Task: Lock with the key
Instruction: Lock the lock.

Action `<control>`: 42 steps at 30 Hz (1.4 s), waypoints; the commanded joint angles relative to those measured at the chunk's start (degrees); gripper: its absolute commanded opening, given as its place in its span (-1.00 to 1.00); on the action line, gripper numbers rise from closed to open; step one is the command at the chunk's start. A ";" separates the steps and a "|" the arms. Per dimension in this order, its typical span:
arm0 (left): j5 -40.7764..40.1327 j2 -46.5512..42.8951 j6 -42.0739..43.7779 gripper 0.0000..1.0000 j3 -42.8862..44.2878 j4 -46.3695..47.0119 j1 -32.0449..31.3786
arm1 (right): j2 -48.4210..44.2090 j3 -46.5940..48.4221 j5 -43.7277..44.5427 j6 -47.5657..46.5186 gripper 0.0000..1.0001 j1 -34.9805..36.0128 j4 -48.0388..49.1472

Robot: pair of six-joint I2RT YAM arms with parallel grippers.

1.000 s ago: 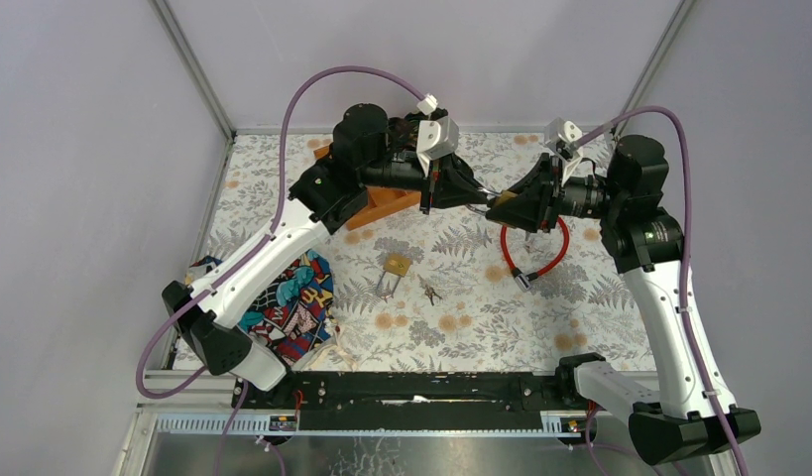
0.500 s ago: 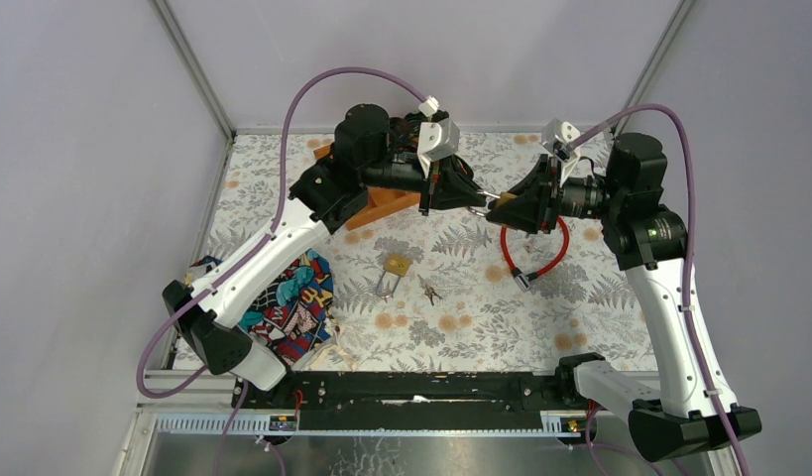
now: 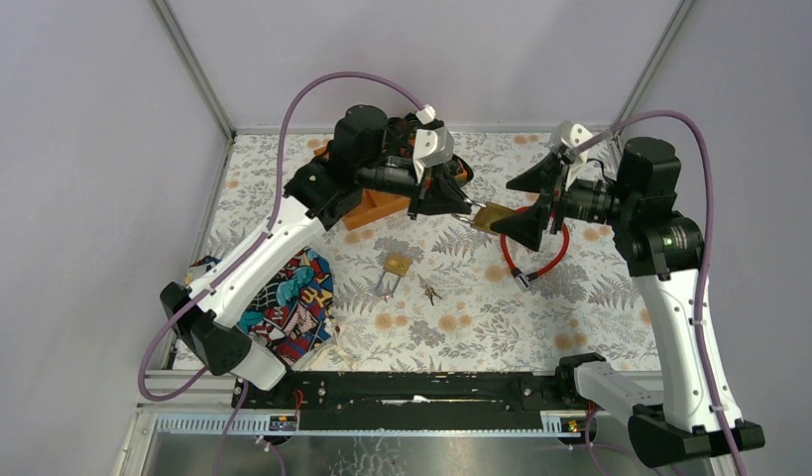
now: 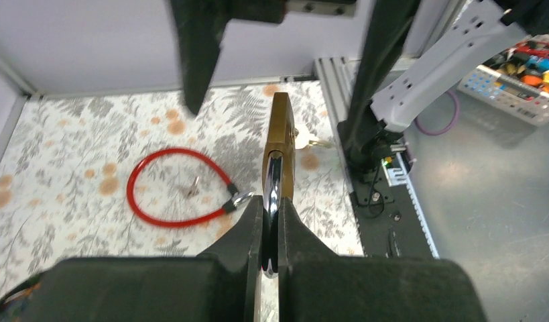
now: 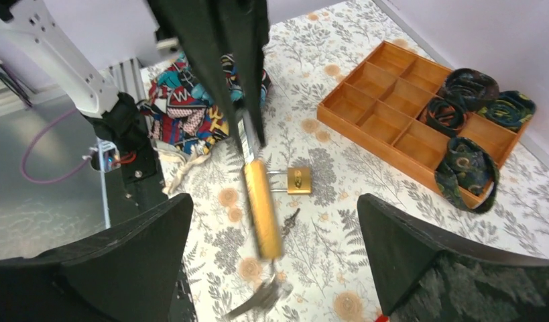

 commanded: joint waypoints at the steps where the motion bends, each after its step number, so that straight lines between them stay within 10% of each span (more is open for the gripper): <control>1: -0.47 -4.79 8.62 -1.00 1.32 -3.46 2.26 | -5.28 -1.72 2.44 -8.97 0.99 -0.12 -7.61; 24: 1.18 -8.20 8.42 -1.00 -2.78 -1.25 3.11 | -2.54 -7.98 0.59 -7.03 0.62 2.58 2.64; 29: 1.09 -7.92 7.87 -1.00 -3.14 -0.63 3.08 | -2.45 -9.32 6.46 -6.57 0.21 8.14 5.42; 35: 0.73 -8.21 7.70 -1.00 -3.19 -0.70 3.16 | -3.82 -10.49 9.42 -10.31 -0.76 8.76 3.43; 39: 0.93 -8.07 8.14 -1.00 -3.06 -0.99 3.34 | -3.97 -9.64 9.26 -13.74 -0.73 8.76 -1.19; 42: 1.59 -7.73 8.41 -1.00 -2.92 -0.99 3.34 | -3.12 -8.34 7.91 -15.48 -0.32 8.76 -4.26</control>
